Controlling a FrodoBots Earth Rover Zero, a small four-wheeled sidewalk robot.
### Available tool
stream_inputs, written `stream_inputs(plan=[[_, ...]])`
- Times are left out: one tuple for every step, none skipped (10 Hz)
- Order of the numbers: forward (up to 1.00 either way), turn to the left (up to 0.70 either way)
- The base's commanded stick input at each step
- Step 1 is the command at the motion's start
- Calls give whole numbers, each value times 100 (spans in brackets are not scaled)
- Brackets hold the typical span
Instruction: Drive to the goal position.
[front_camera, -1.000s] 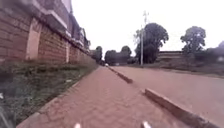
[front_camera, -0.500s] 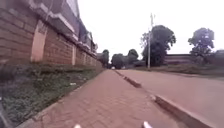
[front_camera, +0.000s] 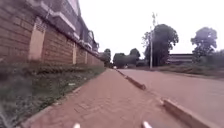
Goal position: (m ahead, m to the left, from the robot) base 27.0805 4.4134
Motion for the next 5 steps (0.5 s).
stream_inputs(plan=[[50,5],[50,14],[50,10],[50,2],[50,8]])
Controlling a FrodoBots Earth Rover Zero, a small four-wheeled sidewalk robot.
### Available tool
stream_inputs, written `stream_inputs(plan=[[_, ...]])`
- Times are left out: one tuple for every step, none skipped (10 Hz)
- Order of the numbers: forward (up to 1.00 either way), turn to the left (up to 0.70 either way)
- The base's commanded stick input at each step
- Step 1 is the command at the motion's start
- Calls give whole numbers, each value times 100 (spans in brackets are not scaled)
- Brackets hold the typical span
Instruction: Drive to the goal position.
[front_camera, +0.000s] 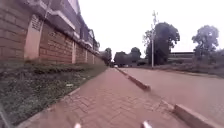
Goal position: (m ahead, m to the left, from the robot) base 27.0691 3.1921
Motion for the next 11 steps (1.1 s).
stream_inputs(plan=[[50,0],[50,0],[50,0],[50,50],[50,50],[50,39],[50,24],[50,8],[50,6],[50,5],[50,3]])
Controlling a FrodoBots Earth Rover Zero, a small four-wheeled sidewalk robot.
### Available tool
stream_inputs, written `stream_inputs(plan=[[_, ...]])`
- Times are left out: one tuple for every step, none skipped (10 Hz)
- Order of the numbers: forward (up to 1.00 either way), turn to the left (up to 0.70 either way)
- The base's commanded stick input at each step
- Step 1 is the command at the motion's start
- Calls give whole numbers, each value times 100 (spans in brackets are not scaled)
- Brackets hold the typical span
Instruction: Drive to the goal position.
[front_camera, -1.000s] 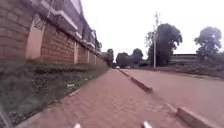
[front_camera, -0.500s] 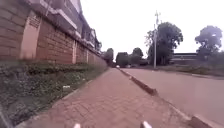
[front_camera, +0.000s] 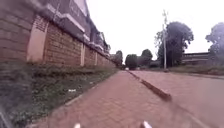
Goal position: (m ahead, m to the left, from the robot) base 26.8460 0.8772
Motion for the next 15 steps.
stream_inputs(plan=[[50,1],[50,0],[50,0],[50,0],[50,0],[50,0],[50,0],[50,0],[50,0],[50,0],[50,0],[50,0],[50,0],[50,0],[50,0]])
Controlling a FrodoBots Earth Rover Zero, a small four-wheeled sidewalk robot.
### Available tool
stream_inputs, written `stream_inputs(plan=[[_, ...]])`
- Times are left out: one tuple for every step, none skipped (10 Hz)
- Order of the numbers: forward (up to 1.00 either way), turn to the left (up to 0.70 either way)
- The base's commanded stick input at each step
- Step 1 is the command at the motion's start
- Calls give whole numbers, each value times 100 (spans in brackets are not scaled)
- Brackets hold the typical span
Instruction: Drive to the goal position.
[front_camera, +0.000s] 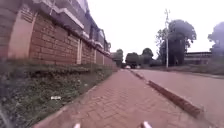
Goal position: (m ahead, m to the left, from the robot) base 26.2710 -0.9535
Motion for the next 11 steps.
stream_inputs(plan=[[50,9],[50,2],[50,0],[50,0],[50,3],[50,1],[50,0],[50,-11],[50,-35],[50,-23],[50,-3]])
